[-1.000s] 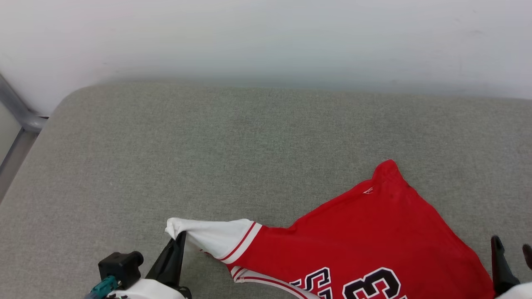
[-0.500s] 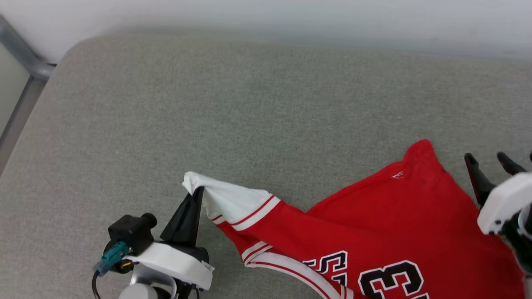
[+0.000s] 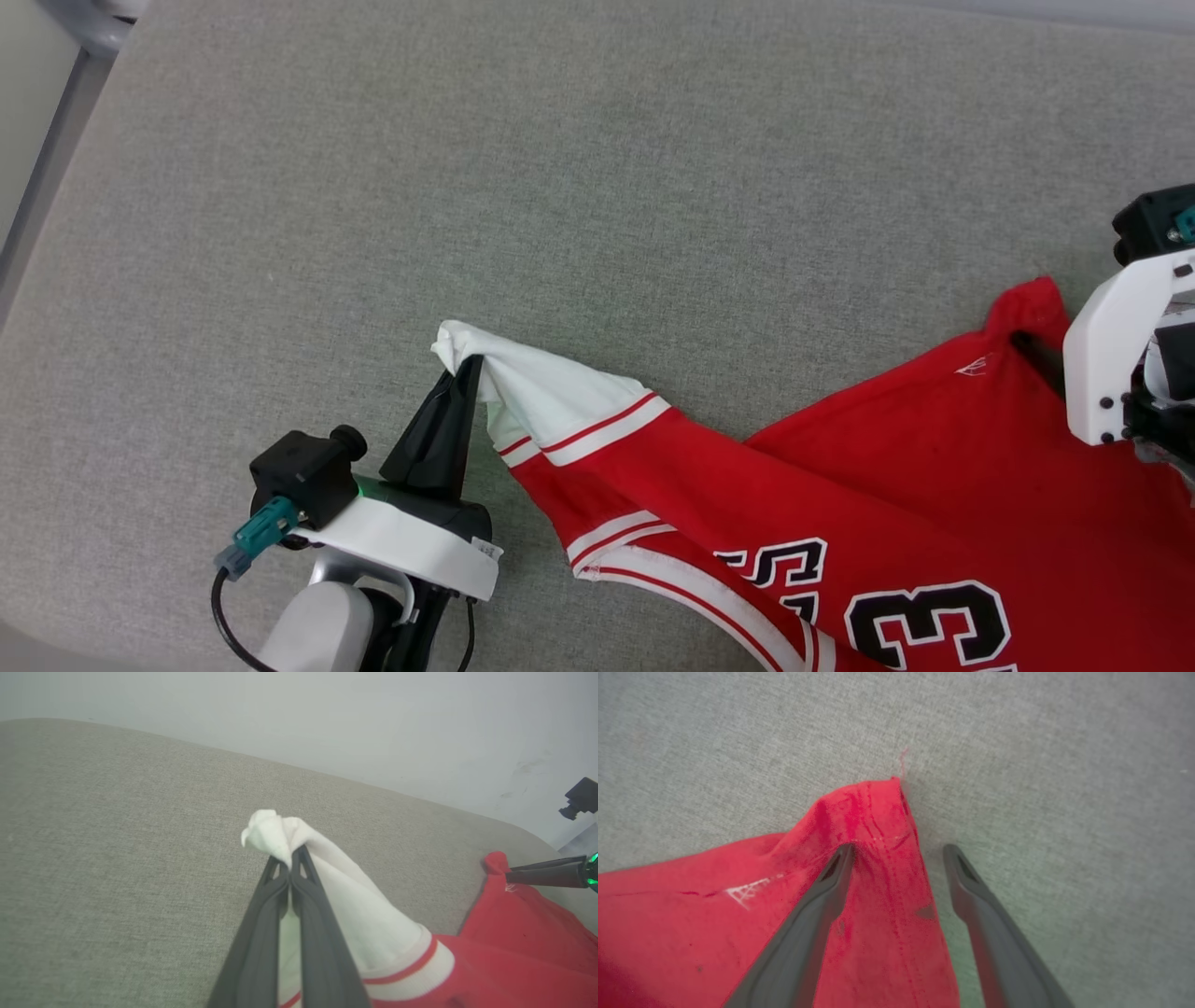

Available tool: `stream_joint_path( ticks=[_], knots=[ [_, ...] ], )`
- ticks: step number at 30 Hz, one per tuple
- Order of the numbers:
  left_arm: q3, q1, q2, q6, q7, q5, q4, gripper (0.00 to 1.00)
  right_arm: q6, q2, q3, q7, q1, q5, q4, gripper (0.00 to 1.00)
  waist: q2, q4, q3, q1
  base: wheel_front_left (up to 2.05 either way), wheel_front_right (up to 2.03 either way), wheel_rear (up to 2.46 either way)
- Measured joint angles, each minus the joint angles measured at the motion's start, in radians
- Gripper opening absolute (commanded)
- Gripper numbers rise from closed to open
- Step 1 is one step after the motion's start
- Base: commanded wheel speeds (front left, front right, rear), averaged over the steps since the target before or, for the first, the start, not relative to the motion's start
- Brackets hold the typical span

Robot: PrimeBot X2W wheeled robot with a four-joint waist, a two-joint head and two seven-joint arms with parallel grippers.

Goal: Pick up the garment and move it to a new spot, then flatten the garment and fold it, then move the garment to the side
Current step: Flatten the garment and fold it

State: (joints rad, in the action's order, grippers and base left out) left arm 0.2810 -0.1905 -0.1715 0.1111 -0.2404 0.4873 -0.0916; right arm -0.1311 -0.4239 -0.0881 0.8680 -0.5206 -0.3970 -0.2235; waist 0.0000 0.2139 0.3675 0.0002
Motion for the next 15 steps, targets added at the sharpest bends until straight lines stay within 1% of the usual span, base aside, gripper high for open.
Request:
stream_joint_path(
  ticks=[3,6,7,8,9,13,15],
  knots=[
    [0.003,-0.009,0.001,0.003,-0.004,0.002,-0.005,0.0,0.0,-0.019,-0.047,0.026,-0.021,-0.034,-0.037,1.0,0.0,0.009,0.023,-0.0001,0.0,0.0,0.0],
    [0.005,-0.015,0.004,0.005,-0.009,0.007,-0.015,0.0,0.002,-0.031,-0.067,0.05,-0.034,-0.071,-0.067,1.0,0.0,0.015,0.033,-0.0001,0.0,0.0,0.0],
    [0.005,-0.017,0.005,0.005,-0.01,0.009,-0.018,0.0,0.002,-0.032,-0.068,0.058,-0.037,-0.082,-0.076,0.82,0.0,0.015,0.033,-0.0002,0.0,0.0,0.0],
    [0.005,-0.018,0.006,0.005,-0.011,0.009,-0.021,0.0,0.002,-0.032,-0.068,0.067,-0.042,-0.097,-0.086,0.36,0.0,0.016,0.033,-0.0002,0.0,0.0,0.0],
    [0.006,-0.019,0.007,0.008,-0.011,0.01,-0.025,0.0,0.002,-0.034,-0.072,0.071,-0.044,-0.103,-0.089,0.0,0.0,0.016,0.032,-0.0002,0.0,0.0,0.0],
    [0.004,-0.02,0.009,0.009,-0.016,0.012,-0.037,0.0,0.0,-0.033,-0.085,0.065,-0.045,-0.116,-0.1,0.0,0.0,0.015,0.021,-0.0002,0.0,0.0,0.0],
    [-0.001,-0.02,0.006,0.009,-0.017,0.018,-0.045,0.0,-0.001,-0.028,-0.076,0.041,-0.049,-0.111,-0.106,0.0,0.0,0.011,0.012,-0.0001,0.0,0.0,0.0]
  ],
)
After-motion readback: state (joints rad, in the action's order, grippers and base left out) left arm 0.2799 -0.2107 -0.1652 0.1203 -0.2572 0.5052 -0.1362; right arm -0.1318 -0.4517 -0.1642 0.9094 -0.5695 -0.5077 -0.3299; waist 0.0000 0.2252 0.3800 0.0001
